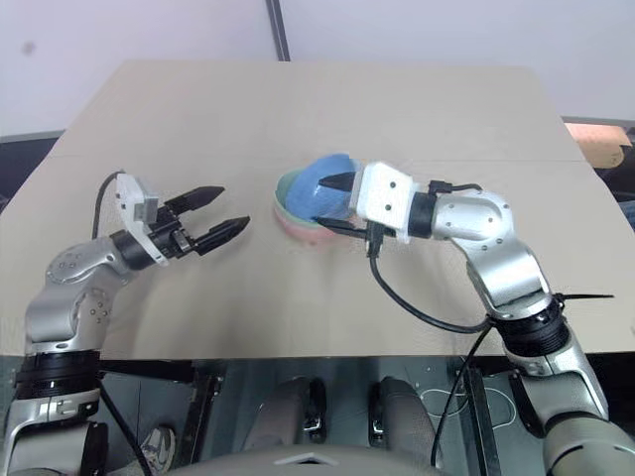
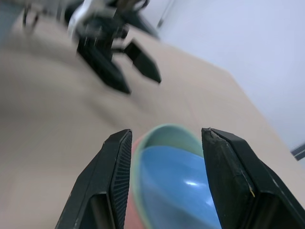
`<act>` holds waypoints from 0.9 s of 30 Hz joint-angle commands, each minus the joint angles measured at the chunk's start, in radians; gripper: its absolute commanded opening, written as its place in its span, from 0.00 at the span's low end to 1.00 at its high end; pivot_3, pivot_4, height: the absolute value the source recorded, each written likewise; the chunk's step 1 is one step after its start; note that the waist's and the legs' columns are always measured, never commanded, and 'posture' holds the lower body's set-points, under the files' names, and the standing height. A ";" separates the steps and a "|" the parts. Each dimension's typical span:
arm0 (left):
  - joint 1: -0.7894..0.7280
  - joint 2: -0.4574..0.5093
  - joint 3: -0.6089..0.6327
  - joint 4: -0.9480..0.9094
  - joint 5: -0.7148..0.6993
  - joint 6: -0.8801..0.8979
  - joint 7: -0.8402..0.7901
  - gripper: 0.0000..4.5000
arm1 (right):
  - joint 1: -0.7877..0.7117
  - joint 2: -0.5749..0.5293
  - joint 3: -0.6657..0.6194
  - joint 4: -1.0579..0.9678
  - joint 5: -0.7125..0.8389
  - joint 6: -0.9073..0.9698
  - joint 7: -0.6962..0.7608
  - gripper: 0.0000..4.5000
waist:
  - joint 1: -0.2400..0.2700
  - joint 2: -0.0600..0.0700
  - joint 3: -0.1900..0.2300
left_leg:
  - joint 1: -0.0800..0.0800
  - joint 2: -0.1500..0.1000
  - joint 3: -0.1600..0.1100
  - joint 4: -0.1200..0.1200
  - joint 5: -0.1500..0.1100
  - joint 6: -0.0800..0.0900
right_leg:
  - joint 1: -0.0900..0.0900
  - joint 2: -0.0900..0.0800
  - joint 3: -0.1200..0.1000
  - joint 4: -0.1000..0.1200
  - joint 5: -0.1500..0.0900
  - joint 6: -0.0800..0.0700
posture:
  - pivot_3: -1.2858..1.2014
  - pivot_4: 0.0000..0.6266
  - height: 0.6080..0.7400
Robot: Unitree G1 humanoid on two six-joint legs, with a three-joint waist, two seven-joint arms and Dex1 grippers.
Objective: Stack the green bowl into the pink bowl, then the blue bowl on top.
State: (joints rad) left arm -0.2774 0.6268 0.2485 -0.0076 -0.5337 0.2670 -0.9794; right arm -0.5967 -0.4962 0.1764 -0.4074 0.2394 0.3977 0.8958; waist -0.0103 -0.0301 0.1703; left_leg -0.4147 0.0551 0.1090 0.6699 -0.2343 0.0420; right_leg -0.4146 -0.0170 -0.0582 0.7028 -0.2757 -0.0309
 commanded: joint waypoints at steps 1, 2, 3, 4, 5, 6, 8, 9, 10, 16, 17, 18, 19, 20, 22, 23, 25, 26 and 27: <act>-0.015 -0.005 0.035 0.007 -0.019 -0.042 -0.006 1.00 | 0.029 -0.013 -0.081 -0.066 0.079 0.093 -0.039 0.57 | 0.000 0.000 0.000 | 0.000 0.000 0.000 0.000 0.000 0.000 | 0.000 0.000 0.000 0.000 0.000 0.000 | 0.52 0.24 1.00; -0.014 -0.005 0.033 0.005 -0.021 -0.044 -0.007 1.00 | 0.043 -0.011 -0.093 -0.062 0.088 0.103 -0.053 0.57 | 0.000 0.000 0.000 | 0.000 0.000 0.000 -0.001 0.000 0.000 | 0.000 0.000 0.000 -0.001 0.000 0.000 | 0.52 0.24 1.00; -0.013 -0.008 0.030 0.003 -0.023 -0.049 -0.010 1.00 | 0.053 -0.004 -0.102 -0.054 0.098 0.113 -0.068 0.57 | 0.000 0.000 0.000 | 0.000 0.000 0.000 -0.001 0.000 0.000 | 0.001 0.000 0.000 -0.002 0.000 0.000 | 0.52 0.24 1.00; -0.012 -0.010 0.027 0.001 -0.024 -0.052 -0.011 1.00 | 0.059 0.005 -0.110 -0.046 0.106 0.125 -0.085 0.57 | 0.000 0.000 0.000 | 0.000 0.000 0.000 -0.001 0.000 0.000 | 0.000 0.000 0.000 -0.002 0.000 0.000 | 0.52 0.24 1.00; -0.011 -0.012 0.023 -0.001 -0.024 -0.052 -0.011 1.00 | 0.063 0.010 -0.111 -0.033 0.107 0.125 -0.096 0.57 | -0.001 0.000 0.000 | 0.000 0.000 0.000 -0.002 0.000 0.000 | 0.000 0.000 0.000 -0.003 0.000 0.000 | 0.52 0.24 1.00; -0.010 -0.013 0.020 -0.002 -0.023 -0.053 -0.010 1.00 | 0.066 0.012 -0.107 -0.024 0.104 0.120 -0.101 0.57 | -0.003 0.000 0.000 | 0.000 0.000 0.000 -0.002 0.000 0.000 | 0.001 0.000 0.000 -0.003 0.000 0.000 | 0.52 0.24 1.00; -0.009 -0.013 0.013 0.003 -0.014 -0.069 -0.017 1.00 | 0.073 0.023 -0.099 -0.008 0.104 0.113 -0.113 0.57 | -0.003 0.000 0.000 | 0.000 0.000 0.000 -0.002 0.000 0.000 | 0.000 0.000 0.000 -0.004 0.000 0.000 | 0.52 0.24 1.00; -0.009 -0.014 0.013 0.003 -0.016 -0.071 -0.018 1.00 | 0.076 0.032 -0.095 0.003 0.100 0.106 -0.122 0.57 | -0.003 0.000 0.000 | 0.000 0.000 0.000 -0.002 0.000 0.000 | 0.000 0.001 0.000 -0.004 0.000 0.000 | 0.52 0.24 1.00; -0.009 -0.014 0.013 0.001 -0.018 -0.073 -0.020 1.00 | 0.083 0.037 -0.092 0.012 0.098 0.096 -0.126 0.57 | -0.003 0.000 0.000 | 0.000 0.000 0.000 -0.002 0.000 0.000 | 0.000 0.001 0.000 -0.004 0.000 0.000 | 0.52 0.24 1.00; 0.052 0.001 0.062 -0.059 -0.060 -0.060 -0.020 1.00 | 0.224 -0.053 -0.184 -0.051 0.136 0.068 -0.080 0.57 | 0.003 0.000 0.000 | -0.001 0.000 0.000 -0.003 0.000 0.001 | 0.001 0.001 0.000 -0.007 0.000 0.000 | 0.52 0.24 1.00; 0.066 0.018 0.067 -0.069 -0.069 -0.045 -0.037 1.00 | 0.261 -0.086 -0.211 -0.062 0.146 0.067 -0.062 0.57 | 0.004 0.000 0.000 | -0.002 0.000 0.000 -0.003 -0.001 0.001 | 0.001 0.000 -0.001 -0.007 0.000 0.000 | 0.52 0.24 1.00; 0.081 0.031 0.078 -0.077 -0.083 -0.034 -0.051 1.00 | 0.297 -0.114 -0.245 -0.070 0.171 0.085 -0.050 0.66 | 0.004 0.000 0.000 | -0.002 0.000 0.000 -0.003 -0.001 0.002 | 0.001 0.000 -0.001 -0.007 0.000 0.001 | 0.52 0.24 1.00; 0.099 0.046 0.089 -0.087 -0.098 -0.025 -0.071 1.00 | 0.343 -0.147 -0.286 -0.079 0.197 0.097 -0.028 0.72 | 0.004 0.000 0.000 | -0.002 0.000 0.000 -0.003 -0.001 0.002 | 0.001 0.000 -0.001 -0.008 0.000 0.001 | 0.52 0.24 1.00; 0.115 0.060 0.098 -0.094 -0.108 -0.017 -0.081 1.00 | 0.383 -0.175 -0.320 -0.086 0.213 0.104 -0.012 0.79 | 0.004 0.000 0.000 | -0.002 0.000 0.000 -0.003 -0.001 0.002 | 0.001 0.000 -0.001 -0.008 0.000 0.001 | 0.52 0.24 1.00; 0.151 0.089 0.127 -0.110 -0.150 0.015 -0.118 1.00 | 0.466 -0.226 -0.400 -0.098 0.244 0.107 0.012 1.00 | 0.003 0.000 0.000 | -0.001 0.000 0.000 -0.004 -0.001 0.002 | 0.001 0.000 -0.001 -0.008 0.000 0.001 | 0.52 0.24 1.00; 0.167 0.107 0.148 -0.120 -0.181 0.034 -0.143 1.00 | 0.506 -0.251 -0.440 -0.103 0.250 0.104 0.022 1.00 | 0.002 0.000 0.000 | -0.001 0.000 0.000 -0.004 -0.001 0.002 | 0.001 0.000 -0.001 -0.008 0.000 0.001 | 0.52 0.24 1.00; 0.196 0.143 0.185 -0.141 -0.230 0.075 -0.176 1.00 | 0.573 -0.290 -0.515 -0.107 0.260 0.090 0.040 1.00 | -0.001 0.001 0.000 | 0.000 0.000 0.000 -0.004 -0.002 0.003 | 0.001 0.000 -0.001 -0.007 -0.002 0.004 | 0.52 0.24 1.00; 0.208 0.156 0.202 -0.152 -0.247 0.091 -0.180 1.00 | 0.604 -0.305 -0.549 -0.107 0.263 0.081 0.051 1.00 | -0.002 0.001 0.000 | 0.000 0.001 0.000 -0.004 -0.003 0.005 | 0.001 0.000 -0.001 -0.007 -0.002 0.004 | 0.52 0.24 1.00; 0.218 0.167 0.215 -0.158 -0.235 0.085 -0.173 1.00 | 0.630 -0.317 -0.579 -0.104 0.259 0.063 0.060 1.00 | -0.001 0.001 0.000 | 0.000 0.001 0.000 -0.004 -0.003 0.005 | 0.001 0.001 -0.001 -0.007 -0.002 0.005 | 0.52 0.24 1.00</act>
State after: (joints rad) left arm -0.0645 0.7706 0.4098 -0.1214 -0.7429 0.3461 -1.1440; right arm 0.0262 -0.7941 -0.3325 -0.4738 0.4808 0.4932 0.9376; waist -0.0114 -0.0294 0.1707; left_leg -0.4140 0.0559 0.1085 0.6659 -0.2375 0.0469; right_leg -0.4128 -0.0165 -0.0588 0.6958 -0.2782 -0.0262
